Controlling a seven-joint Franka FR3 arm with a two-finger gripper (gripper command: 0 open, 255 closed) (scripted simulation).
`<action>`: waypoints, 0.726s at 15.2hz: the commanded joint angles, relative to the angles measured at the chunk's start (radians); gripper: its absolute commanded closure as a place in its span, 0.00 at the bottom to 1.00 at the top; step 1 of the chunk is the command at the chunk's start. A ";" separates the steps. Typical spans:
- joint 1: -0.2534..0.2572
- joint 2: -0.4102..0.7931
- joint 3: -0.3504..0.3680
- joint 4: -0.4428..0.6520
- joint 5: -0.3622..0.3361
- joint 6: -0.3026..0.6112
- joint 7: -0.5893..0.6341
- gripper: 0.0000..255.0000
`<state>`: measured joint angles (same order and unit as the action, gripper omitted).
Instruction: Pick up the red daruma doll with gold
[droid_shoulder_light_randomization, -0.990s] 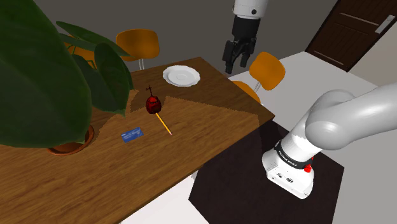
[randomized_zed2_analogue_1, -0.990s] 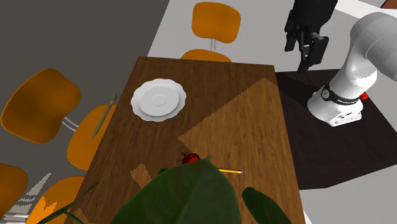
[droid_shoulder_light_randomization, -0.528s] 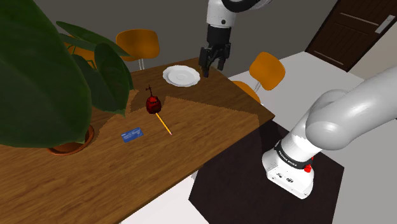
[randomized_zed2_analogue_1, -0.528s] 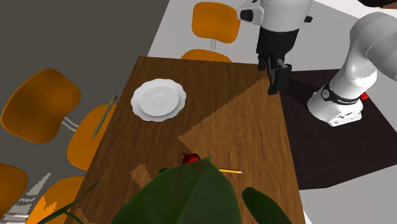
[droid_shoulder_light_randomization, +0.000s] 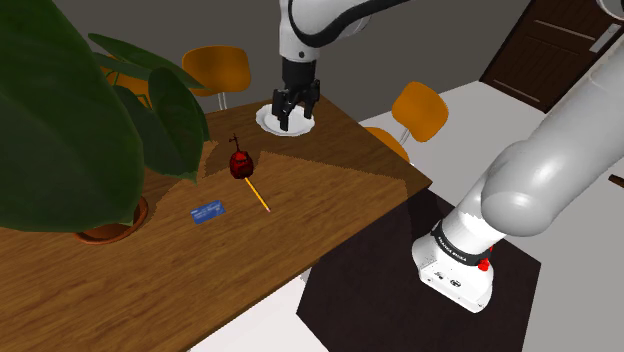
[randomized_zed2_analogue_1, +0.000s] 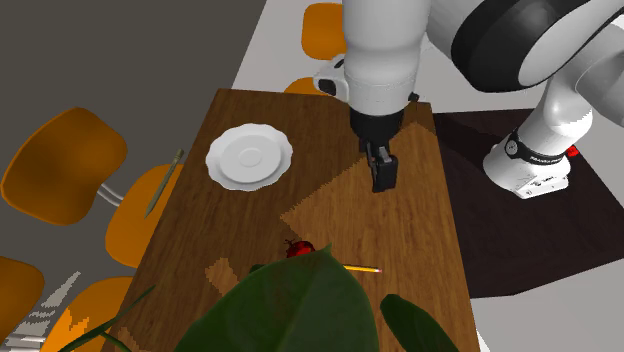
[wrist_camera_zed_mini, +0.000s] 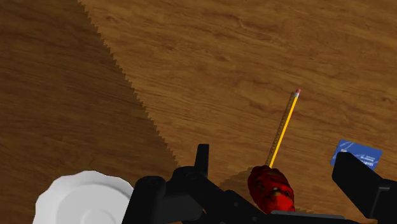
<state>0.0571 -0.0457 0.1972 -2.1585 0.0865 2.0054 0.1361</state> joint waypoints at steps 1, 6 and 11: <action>0.007 0.078 0.009 0.055 -0.016 0.027 0.009 0.00; 0.032 0.272 0.021 0.218 -0.066 0.065 0.033 0.00; 0.070 0.469 0.022 0.418 -0.116 0.069 0.052 0.00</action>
<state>0.1188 0.3797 0.2191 -1.7934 -0.0188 2.0819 0.1846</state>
